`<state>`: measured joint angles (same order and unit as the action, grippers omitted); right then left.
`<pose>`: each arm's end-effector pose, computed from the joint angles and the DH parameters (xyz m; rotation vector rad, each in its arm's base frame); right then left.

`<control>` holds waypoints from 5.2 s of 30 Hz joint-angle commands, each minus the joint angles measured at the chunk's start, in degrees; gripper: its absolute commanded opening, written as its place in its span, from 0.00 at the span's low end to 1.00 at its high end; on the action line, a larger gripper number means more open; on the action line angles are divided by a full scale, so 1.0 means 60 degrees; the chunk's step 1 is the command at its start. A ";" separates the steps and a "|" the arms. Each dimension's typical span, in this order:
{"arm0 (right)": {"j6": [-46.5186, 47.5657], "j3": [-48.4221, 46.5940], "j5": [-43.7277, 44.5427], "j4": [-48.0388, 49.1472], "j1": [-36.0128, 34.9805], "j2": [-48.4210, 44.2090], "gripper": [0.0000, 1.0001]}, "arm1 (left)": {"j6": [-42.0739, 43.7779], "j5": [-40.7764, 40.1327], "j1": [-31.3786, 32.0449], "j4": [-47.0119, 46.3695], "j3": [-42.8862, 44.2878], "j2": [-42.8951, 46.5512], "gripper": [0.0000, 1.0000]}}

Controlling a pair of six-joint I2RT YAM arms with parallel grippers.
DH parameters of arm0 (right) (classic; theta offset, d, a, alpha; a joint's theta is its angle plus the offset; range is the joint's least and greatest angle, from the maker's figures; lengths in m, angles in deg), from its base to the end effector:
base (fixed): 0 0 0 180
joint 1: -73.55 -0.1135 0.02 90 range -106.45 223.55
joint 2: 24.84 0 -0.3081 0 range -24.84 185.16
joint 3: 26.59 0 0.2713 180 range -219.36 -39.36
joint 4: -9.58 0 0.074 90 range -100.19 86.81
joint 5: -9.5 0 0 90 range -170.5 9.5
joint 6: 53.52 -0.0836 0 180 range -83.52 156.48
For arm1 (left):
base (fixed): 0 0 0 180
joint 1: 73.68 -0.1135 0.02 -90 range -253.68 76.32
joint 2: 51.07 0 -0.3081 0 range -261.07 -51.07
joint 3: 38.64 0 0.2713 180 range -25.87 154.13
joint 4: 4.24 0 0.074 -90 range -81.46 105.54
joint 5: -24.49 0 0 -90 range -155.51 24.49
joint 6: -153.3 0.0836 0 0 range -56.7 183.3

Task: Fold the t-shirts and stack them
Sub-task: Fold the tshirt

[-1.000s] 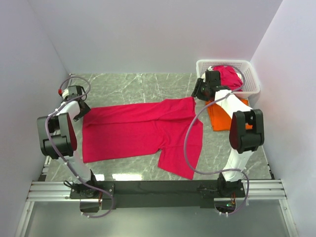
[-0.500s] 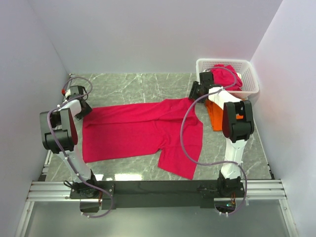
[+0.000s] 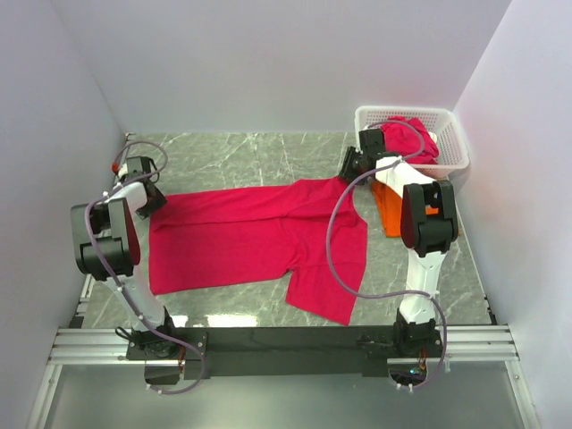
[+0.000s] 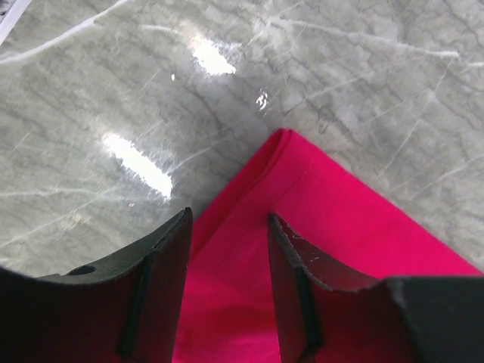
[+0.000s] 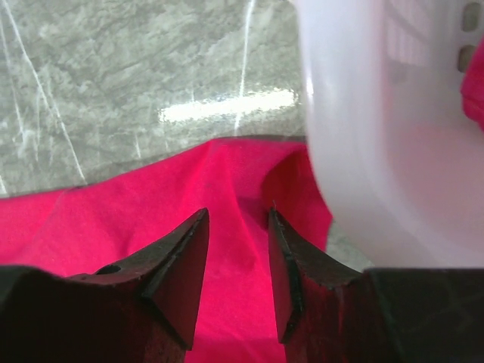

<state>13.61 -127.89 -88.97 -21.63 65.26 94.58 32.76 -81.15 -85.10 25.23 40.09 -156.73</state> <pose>0.5240 0.0888 0.1786 0.2455 2.4522 0.4209 0.4176 0.1073 0.1586 -0.9969 2.3087 0.2143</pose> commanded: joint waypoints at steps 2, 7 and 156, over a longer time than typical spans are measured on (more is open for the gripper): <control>-0.0142 0.0209 0.0179 0.0539 -0.0052 0.0210 0.46 | -0.0136 -0.0014 0.0028 0.0161 -0.0269 0.0881 0.52; -0.0157 0.0853 0.1277 0.0553 -0.0287 -0.0507 0.50 | -0.0476 -0.1392 0.0043 0.0353 -0.0753 0.1964 0.59; -0.0875 0.4223 -0.2118 0.2472 0.1822 -0.2515 0.00 | 0.0755 0.2108 -0.0045 -0.0438 -0.0167 0.0370 0.40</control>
<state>7.81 -100.55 -100.95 -8.32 76.05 80.39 37.13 -70.44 -85.53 24.05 39.19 -155.90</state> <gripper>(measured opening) 0.035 0.399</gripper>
